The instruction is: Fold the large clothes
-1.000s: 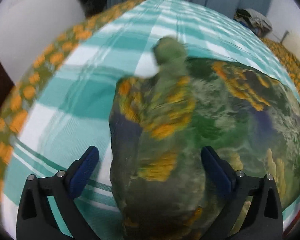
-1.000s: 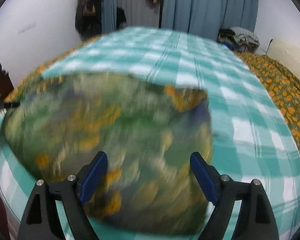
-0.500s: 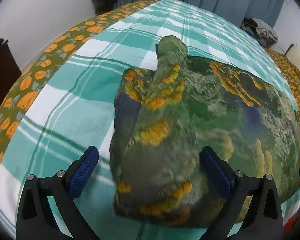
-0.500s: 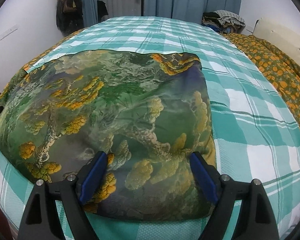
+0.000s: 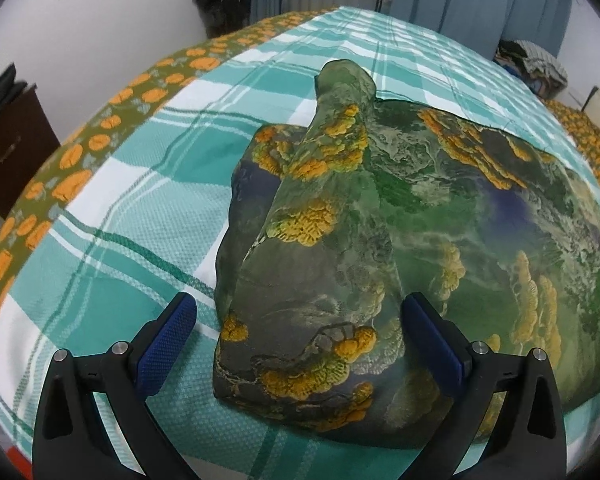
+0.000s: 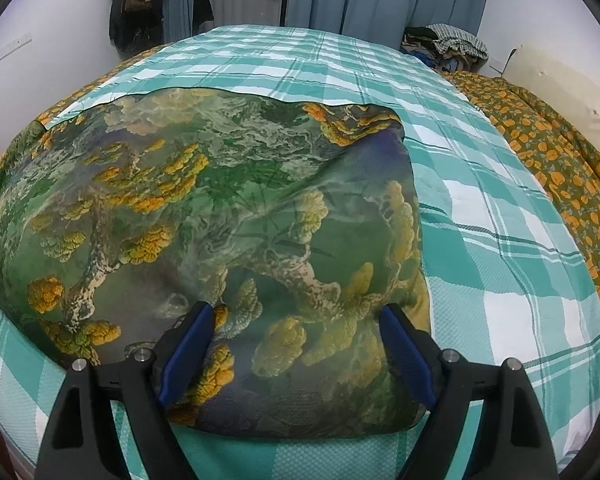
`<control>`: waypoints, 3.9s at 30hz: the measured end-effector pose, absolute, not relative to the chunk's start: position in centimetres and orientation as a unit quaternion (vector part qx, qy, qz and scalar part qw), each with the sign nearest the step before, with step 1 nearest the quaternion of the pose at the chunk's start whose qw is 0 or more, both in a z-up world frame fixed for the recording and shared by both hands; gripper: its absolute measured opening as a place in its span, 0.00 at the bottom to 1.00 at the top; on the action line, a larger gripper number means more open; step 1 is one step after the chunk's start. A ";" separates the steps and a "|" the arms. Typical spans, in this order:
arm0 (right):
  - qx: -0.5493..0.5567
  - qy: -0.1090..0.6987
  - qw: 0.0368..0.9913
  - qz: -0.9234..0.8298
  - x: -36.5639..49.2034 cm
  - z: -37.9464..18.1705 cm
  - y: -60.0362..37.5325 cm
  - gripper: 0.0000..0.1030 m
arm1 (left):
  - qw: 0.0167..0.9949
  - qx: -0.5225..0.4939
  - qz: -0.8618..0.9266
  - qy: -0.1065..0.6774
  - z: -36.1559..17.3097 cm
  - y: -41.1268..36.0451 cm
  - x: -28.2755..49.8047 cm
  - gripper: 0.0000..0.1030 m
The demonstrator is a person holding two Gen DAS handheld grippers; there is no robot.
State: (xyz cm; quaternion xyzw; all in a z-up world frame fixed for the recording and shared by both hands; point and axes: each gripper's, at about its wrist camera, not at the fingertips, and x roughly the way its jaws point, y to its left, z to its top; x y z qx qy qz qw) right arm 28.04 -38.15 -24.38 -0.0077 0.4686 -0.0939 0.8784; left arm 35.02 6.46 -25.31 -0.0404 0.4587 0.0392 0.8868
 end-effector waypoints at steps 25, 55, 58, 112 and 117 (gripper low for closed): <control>-0.022 0.493 0.862 -0.114 28.9 -24.1 -37.4 0.84 | 0.893 0.071 0.064 0.439 -24.6 4.0 34.8 1.00; -0.035 0.503 0.855 -0.124 28.9 -24.0 -36.9 0.84 | 0.885 0.064 0.064 0.456 -25.1 4.2 35.1 1.00; -0.034 0.503 0.855 -0.125 28.9 -24.0 -36.9 0.84 | 0.887 0.066 0.061 0.452 -25.0 4.1 35.1 1.00; 0.038 0.463 0.882 -0.085 25.7 -22.5 -39.7 0.84 | 0.870 0.096 -0.096 0.475 -23.3 -13.8 43.5 0.99; 0.068 0.453 0.885 -0.087 24.4 -22.7 -40.1 0.84 | 0.871 0.120 -0.121 0.461 -23.3 -13.6 38.2 0.99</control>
